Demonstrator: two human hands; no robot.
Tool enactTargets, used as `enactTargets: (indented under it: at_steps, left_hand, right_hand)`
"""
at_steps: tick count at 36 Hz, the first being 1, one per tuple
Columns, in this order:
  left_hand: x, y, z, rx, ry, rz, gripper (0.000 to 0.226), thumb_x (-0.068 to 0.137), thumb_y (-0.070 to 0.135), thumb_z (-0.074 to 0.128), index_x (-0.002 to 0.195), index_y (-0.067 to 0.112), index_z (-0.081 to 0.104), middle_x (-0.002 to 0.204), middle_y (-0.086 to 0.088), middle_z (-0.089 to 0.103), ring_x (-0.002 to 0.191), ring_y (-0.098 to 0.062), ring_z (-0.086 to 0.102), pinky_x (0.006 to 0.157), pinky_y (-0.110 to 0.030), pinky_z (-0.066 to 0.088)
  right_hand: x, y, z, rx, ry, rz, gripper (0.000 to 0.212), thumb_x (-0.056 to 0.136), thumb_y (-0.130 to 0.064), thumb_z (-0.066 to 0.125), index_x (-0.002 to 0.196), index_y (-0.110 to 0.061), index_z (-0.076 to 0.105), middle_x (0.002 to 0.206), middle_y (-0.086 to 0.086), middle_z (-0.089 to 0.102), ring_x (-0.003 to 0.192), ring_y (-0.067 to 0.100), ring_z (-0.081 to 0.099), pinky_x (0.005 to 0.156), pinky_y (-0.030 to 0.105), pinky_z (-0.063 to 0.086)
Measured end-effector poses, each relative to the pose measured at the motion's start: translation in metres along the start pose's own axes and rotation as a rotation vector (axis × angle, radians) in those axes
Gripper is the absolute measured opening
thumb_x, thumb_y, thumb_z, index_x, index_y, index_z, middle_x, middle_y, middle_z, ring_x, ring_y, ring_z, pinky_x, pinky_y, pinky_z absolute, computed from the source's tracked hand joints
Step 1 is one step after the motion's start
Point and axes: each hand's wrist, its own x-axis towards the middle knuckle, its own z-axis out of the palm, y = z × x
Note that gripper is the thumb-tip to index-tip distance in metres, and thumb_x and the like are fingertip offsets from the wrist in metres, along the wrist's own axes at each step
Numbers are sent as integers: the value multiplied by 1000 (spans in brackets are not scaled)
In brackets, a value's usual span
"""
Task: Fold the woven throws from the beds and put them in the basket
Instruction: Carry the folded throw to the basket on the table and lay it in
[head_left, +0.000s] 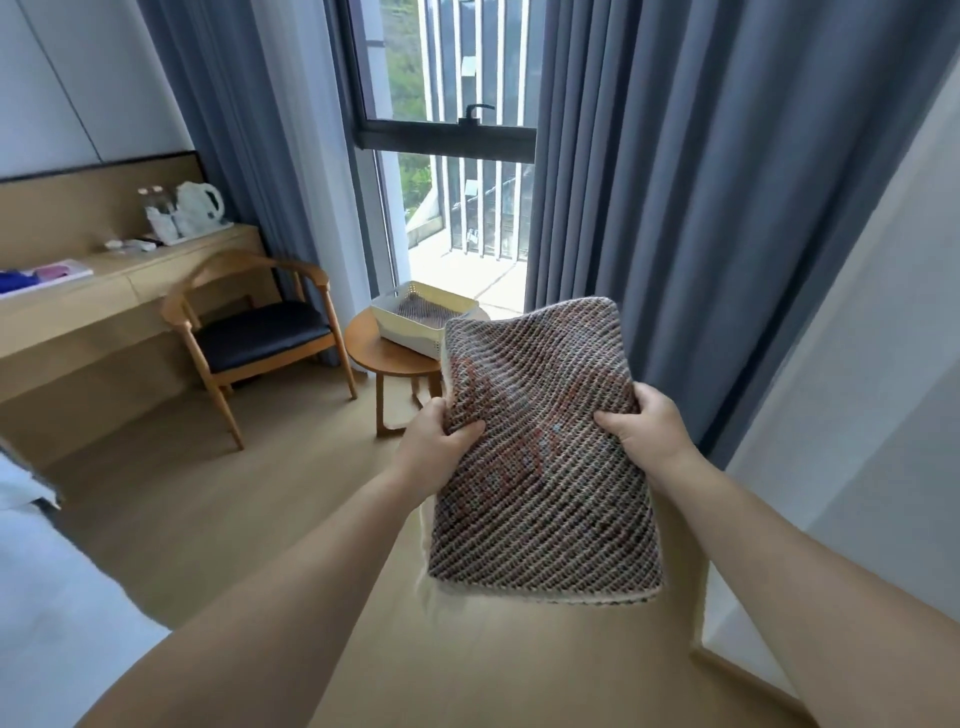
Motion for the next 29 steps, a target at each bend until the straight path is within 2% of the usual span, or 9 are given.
enactTargets:
  at_steps: [4,12,16,20,23,27,29]
  left_hand:
    - [49,-9,-2,-26,19,-12,25,86,23,69,108,21,57,104,3,69,97,-13,66,88,-34,53]
    - [179,-26,-24,-62,44,-13,28,87,22,68,111,13,56,106,-2,68,97,-16,66,88,-35,53]
    - [244,-22,-42,-92,55,-5,26,86,19,70,107,15,55,104,-1,68,92,-13,66,78,-27,54]
    - [299,-17,-59,-109,38,14,18,86,18,70,97,24,56,95,7,68,84,-4,66,65,-16,51]
    - [322,-16,-64,-117,38,34,19,86,16,69,94,27,56,94,10,68,84,-3,66,65,-14,50]
    - [368,-21,-70,-137,34,20,18,87,15,68,97,25,56,93,10,67,82,-2,65,61,-12,50]
    - [390,-25,-72,-147,43,3,18,88,15,68,96,25,56,94,9,67,83,-3,65,64,-14,51]
  right_hand:
    - [53,6,16,16,-32,16,22,83,-1,67,98,-17,66,98,2,72,93,21,68,81,36,54]
    - [187,6,66,-44,-55,-2,25,83,-8,68,105,-20,65,103,1,71,96,21,67,91,45,54]
    - [251,-7,97,-87,-62,-26,29,85,-11,68,113,-17,64,106,-1,70,99,19,66,94,44,53]
    - [299,-17,119,-113,-39,-50,30,87,-12,67,116,-18,62,108,-2,68,101,17,64,93,38,52]
    - [318,-20,126,-109,-36,-54,30,87,-11,66,116,-19,62,108,-2,67,102,17,63,93,35,50]
    - [367,-18,139,-102,-52,-35,30,87,-10,66,115,-18,63,107,-1,69,101,17,64,93,38,52]
    - [392,-15,146,-102,-57,-31,31,86,-8,66,116,-16,64,107,0,69,101,18,65,93,39,52]
